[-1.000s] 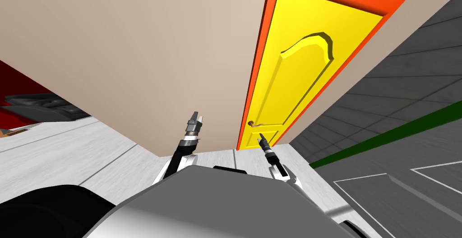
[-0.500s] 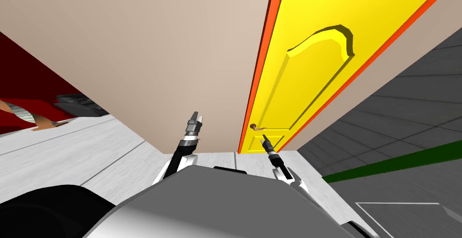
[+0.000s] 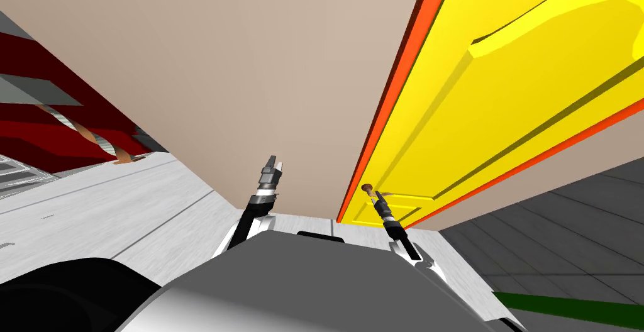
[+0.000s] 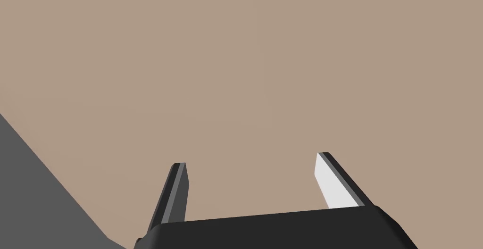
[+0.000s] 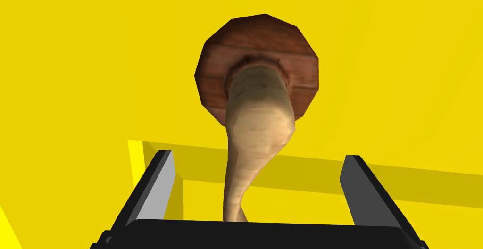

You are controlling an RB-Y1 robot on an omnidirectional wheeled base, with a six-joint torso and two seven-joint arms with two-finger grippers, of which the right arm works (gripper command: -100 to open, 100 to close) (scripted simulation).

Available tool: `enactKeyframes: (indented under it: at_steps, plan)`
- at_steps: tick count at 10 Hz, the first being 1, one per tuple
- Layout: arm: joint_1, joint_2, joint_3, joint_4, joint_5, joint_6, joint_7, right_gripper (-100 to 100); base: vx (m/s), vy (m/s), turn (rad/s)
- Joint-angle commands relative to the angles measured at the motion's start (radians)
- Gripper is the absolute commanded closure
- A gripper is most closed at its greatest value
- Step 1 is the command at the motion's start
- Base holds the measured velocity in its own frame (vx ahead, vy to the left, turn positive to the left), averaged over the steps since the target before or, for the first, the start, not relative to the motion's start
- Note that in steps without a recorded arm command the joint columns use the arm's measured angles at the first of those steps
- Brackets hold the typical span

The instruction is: Pull the door open

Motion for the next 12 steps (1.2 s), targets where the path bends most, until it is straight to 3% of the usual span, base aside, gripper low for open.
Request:
enactKeyframes:
  at_steps: [1, 4, 5, 10, 12]
  plan:
    - [0.001, -0.009, -0.015, 0.029, -0.006, -0.019, -0.011, -100, 0.113, 0.024, 0.138]
    - [0.007, -0.014, -0.021, 0.030, -0.009, -0.023, -0.014, -100, 0.069, -0.001, 0.066]
    - [0.007, -0.014, -0.021, 0.030, -0.009, -0.023, -0.014, 100, 0.000, 0.000, 0.000]
    - [0.007, -0.014, -0.021, 0.030, -0.009, -0.023, -0.014, 100, -0.004, -0.001, -0.001]
    - [0.028, -0.035, -0.002, 0.033, -0.011, -0.052, -0.032, 100, -0.143, -0.045, 0.136]
